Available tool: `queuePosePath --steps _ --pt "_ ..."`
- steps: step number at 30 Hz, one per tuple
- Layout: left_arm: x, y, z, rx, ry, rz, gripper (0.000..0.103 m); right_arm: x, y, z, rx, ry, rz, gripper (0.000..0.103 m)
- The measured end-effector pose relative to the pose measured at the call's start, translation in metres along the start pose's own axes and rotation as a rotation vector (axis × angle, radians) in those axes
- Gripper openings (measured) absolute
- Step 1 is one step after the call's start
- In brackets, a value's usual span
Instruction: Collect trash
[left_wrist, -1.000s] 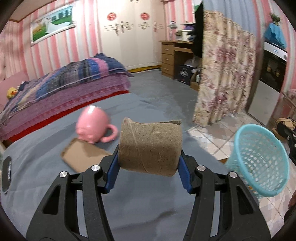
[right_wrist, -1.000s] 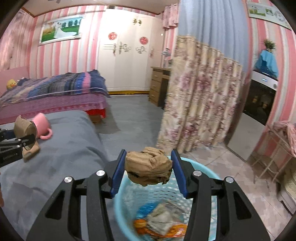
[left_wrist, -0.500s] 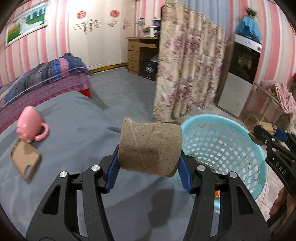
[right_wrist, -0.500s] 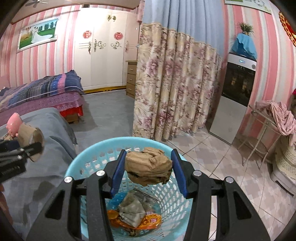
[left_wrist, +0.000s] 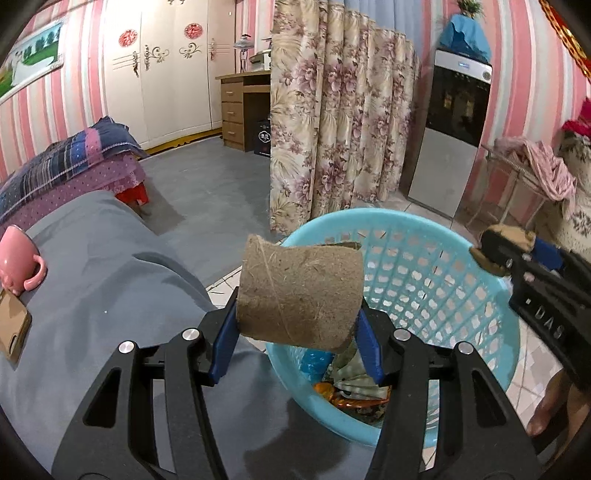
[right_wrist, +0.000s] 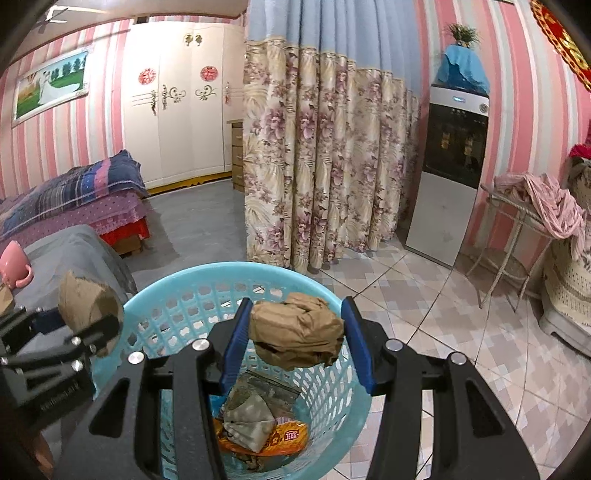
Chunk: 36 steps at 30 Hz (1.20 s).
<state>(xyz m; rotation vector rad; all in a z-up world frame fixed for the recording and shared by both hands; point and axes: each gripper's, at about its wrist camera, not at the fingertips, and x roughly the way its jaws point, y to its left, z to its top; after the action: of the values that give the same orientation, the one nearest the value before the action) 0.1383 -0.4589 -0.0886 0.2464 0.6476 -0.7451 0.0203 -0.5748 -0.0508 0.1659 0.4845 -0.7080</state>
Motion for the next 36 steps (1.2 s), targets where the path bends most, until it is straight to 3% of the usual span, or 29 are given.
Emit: queuePosePath --steps 9,12,17,27,34,35,36 --pt "-0.003 -0.012 -0.003 0.034 -0.004 -0.024 0.056 -0.001 -0.003 0.001 0.025 -0.01 -0.014 0.049" --pt "-0.002 -0.019 -0.005 0.059 0.007 -0.009 0.073 -0.001 -0.003 0.001 0.027 -0.009 -0.016 0.049" --pt "-0.008 -0.015 -0.001 0.057 -0.016 0.009 0.082 0.0 -0.003 -0.002 0.022 -0.003 -0.018 0.049" --pt "-0.024 0.036 0.008 -0.015 -0.049 0.066 0.097 0.005 0.012 -0.01 0.016 0.025 0.001 0.049" --pt "-0.038 0.091 0.009 -0.082 -0.039 0.091 0.097 0.01 0.042 -0.016 -0.003 0.042 0.016 0.051" --pt "-0.04 0.099 0.009 -0.091 -0.036 0.098 0.097 0.011 0.046 -0.017 -0.009 0.045 0.01 0.055" --pt "-0.04 0.105 0.009 -0.101 -0.033 0.097 0.097 0.011 0.049 -0.019 -0.012 0.045 0.007 0.068"
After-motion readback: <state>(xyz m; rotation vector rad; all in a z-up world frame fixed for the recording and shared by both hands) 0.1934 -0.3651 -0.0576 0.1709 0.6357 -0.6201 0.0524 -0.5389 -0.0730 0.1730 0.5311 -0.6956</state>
